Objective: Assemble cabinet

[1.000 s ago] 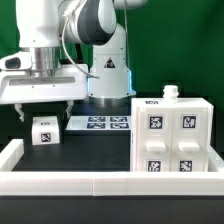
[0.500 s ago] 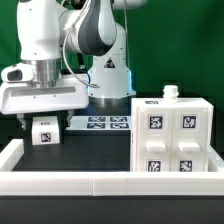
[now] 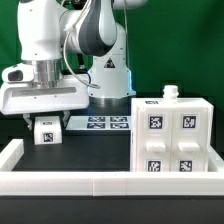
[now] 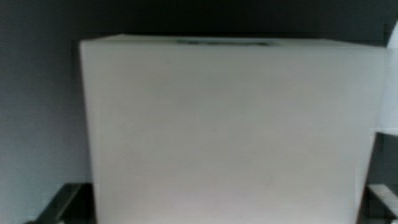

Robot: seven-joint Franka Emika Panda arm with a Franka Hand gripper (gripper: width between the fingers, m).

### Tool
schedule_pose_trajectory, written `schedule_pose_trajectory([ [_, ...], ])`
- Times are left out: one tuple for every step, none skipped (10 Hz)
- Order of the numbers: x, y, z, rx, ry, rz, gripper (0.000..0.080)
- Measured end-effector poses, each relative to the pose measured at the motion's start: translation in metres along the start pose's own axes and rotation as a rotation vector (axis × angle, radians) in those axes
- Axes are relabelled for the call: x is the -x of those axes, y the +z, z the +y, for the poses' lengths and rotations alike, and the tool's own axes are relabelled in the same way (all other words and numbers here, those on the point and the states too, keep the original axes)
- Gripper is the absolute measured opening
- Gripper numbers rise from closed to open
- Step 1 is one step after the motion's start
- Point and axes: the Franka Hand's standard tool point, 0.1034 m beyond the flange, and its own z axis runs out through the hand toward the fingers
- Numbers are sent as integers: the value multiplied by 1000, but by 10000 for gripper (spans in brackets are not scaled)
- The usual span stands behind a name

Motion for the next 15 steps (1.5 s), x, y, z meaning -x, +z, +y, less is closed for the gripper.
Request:
schedule_pose_trajectory([
  [0, 0, 0, 0, 0, 0, 560],
  [0, 0, 0, 0, 0, 0, 560],
  [0, 0, 0, 0, 0, 0, 560],
  [0, 0, 0, -1, -1, 0, 560],
  [-8, -11, -5, -19, 0, 2, 560],
  [-19, -27, -16, -20, 21, 24, 560],
  [-32, -44, -32, -19, 31, 47, 561],
  [-39, -51, -44, -27, 45, 51, 561],
  [-48, -61, -61, -50, 82, 47, 561],
  [-61, -74, -83, -66, 116, 53, 561],
  [-73, -88, -104, -76, 169, 59, 561],
  [-88, -100, -128, -78, 223, 57, 561],
  [-104, -108, -147, -70, 252, 60, 561],
  [-120, -115, -164, -62, 309, 46, 561],
  [-138, -123, -177, -56, 357, 32, 561],
])
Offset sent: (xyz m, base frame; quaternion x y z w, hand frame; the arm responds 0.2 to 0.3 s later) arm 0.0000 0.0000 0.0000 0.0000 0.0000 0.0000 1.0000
